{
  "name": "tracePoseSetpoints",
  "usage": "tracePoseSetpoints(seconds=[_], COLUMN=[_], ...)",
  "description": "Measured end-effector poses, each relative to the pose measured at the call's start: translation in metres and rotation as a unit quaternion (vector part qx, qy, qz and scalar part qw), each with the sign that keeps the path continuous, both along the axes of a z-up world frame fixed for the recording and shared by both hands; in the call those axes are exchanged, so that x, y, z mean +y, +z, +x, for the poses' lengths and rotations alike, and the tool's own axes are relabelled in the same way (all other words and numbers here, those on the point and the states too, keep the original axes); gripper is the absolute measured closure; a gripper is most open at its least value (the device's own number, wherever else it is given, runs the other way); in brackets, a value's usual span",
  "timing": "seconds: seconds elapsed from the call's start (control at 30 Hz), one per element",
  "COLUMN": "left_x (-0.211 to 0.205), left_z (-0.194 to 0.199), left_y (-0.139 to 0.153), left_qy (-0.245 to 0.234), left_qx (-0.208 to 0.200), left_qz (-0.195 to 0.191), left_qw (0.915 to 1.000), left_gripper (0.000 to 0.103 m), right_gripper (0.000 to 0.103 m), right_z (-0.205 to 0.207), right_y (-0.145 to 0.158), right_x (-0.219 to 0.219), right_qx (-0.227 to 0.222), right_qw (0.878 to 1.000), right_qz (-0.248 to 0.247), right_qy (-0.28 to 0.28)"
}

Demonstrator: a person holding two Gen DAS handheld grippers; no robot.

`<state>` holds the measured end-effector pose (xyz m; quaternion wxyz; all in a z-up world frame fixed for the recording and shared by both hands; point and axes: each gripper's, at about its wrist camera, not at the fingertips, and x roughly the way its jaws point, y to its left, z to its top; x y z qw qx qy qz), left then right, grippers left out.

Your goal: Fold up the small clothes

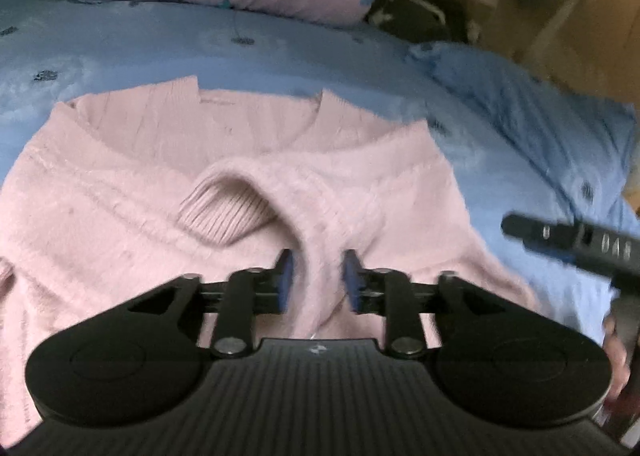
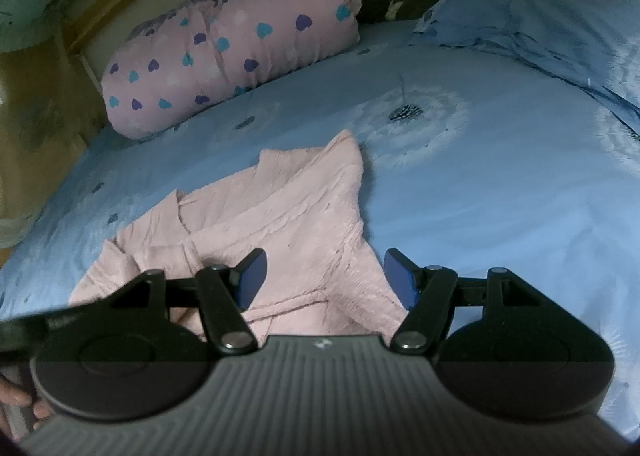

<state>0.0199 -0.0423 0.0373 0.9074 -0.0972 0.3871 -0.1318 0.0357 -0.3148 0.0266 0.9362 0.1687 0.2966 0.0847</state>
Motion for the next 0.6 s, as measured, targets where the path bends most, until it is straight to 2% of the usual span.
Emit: tracePoseSetpoints(seconds=[0.03, 0.1, 0.27, 0.4, 0.47, 0.53, 0.6], left_x=[0.003, 0.008, 0.035, 0.065, 0.08, 0.095, 0.107], left_z=[-0.003, -0.01, -0.021, -0.02, -0.019, -0.017, -0.016], left_y=[0.0, 0.002, 0.019, 0.031, 0.032, 0.03, 0.029], left_qy=[-0.001, -0.006, -0.002, 0.044, 0.067, 0.084, 0.091], left_qx=[0.004, 0.013, 0.018, 0.005, 0.004, 0.007, 0.007], left_qz=[0.011, 0.03, 0.058, 0.076, 0.089, 0.098, 0.099], left_qw=[0.9999, 0.9995, 0.9982, 0.9961, 0.9938, 0.9917, 0.9909], left_gripper=[0.047, 0.042, 0.039, 0.038, 0.038, 0.038, 0.038], right_gripper=[0.035, 0.035, 0.035, 0.035, 0.034, 0.034, 0.034], right_z=[0.0, 0.001, 0.003, 0.004, 0.007, 0.009, 0.015], right_y=[0.0, -0.002, -0.006, -0.009, -0.011, -0.017, -0.019], right_x=[0.001, 0.002, 0.006, 0.013, 0.013, 0.013, 0.017], right_qx=[0.001, 0.006, 0.019, 0.027, 0.041, 0.056, 0.073], right_qw=[1.0, 1.0, 1.0, 0.999, 0.996, 0.989, 0.983], right_qz=[-0.001, 0.001, 0.015, 0.024, 0.063, 0.125, 0.155], right_qy=[0.001, 0.005, 0.019, 0.034, 0.047, 0.062, 0.059])
